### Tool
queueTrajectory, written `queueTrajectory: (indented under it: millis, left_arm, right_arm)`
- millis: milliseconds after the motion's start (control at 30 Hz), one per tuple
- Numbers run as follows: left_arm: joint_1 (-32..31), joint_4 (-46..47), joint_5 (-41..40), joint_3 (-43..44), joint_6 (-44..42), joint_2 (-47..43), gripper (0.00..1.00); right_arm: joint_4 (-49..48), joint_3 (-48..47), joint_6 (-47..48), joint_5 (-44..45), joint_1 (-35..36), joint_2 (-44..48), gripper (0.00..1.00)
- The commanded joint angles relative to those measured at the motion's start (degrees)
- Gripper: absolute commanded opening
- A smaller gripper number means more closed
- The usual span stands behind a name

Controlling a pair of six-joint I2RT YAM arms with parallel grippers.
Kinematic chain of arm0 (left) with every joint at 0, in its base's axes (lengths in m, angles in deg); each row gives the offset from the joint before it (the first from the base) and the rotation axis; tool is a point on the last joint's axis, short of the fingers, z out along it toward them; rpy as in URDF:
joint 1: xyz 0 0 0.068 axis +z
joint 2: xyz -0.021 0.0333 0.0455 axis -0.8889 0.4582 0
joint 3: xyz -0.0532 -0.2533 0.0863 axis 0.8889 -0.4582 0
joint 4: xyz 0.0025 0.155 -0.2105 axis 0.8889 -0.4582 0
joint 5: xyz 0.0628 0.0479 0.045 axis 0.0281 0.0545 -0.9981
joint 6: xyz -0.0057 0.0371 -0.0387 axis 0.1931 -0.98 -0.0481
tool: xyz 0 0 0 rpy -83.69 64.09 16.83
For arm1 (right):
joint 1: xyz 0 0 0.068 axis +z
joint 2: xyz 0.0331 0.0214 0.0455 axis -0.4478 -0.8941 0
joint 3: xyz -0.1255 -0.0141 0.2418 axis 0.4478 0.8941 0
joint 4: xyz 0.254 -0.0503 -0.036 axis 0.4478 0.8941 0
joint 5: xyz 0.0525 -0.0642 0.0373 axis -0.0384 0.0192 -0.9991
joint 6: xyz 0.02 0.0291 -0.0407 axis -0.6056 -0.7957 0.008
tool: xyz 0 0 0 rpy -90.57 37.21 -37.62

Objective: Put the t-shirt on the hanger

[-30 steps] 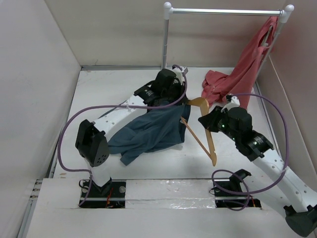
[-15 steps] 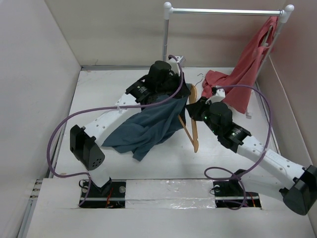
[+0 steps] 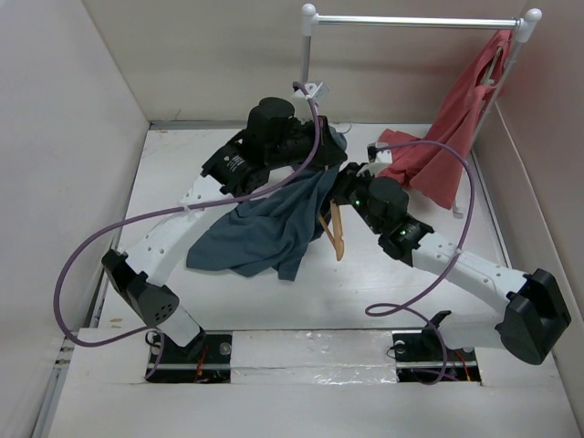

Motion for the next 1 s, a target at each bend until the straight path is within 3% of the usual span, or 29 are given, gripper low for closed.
queueTrajectory:
  millis: [0,300,333,433,567,800,967]
  left_arm:
    - [-0.33,-1.89,1.37,4.13,0.28,-3.03,0.00]
    - [-0.33,-9.72,-4.34,4.04,-2.00,-6.19,0.02]
    - [-0.33,-9.81,-4.95,5.36,-2.09,-6.37,0.13]
    - [-0.33,-8.07,-7.40,8.08,-2.45,-7.86,0.34]
    - [-0.33,-7.27,-10.65,15.11,-1.92,-7.60,0.46]
    - [5.73,-1.03,-6.01,18.73,5.63,-5.23,0.51]
    - [8.63,-2.07,-7.93,24.34,7.66,1.27,0.66]
  right_arm:
    - [-13.66,-4.97,4.21,3.24,1.63,0.86,0.00]
    - [-22.63,-5.94,8.25,9.58,4.45,6.03,0.00]
    - [-22.89,-6.03,9.05,10.45,5.14,6.65,0.00]
    - [-23.25,-6.03,11.51,11.16,5.76,9.73,0.00]
    - [-22.81,-6.47,14.76,11.95,7.17,11.84,0.00]
    - [-21.05,-6.82,17.75,13.80,9.89,13.78,0.00]
    - [-22.37,-7.09,20.30,15.56,11.73,14.39,0.00]
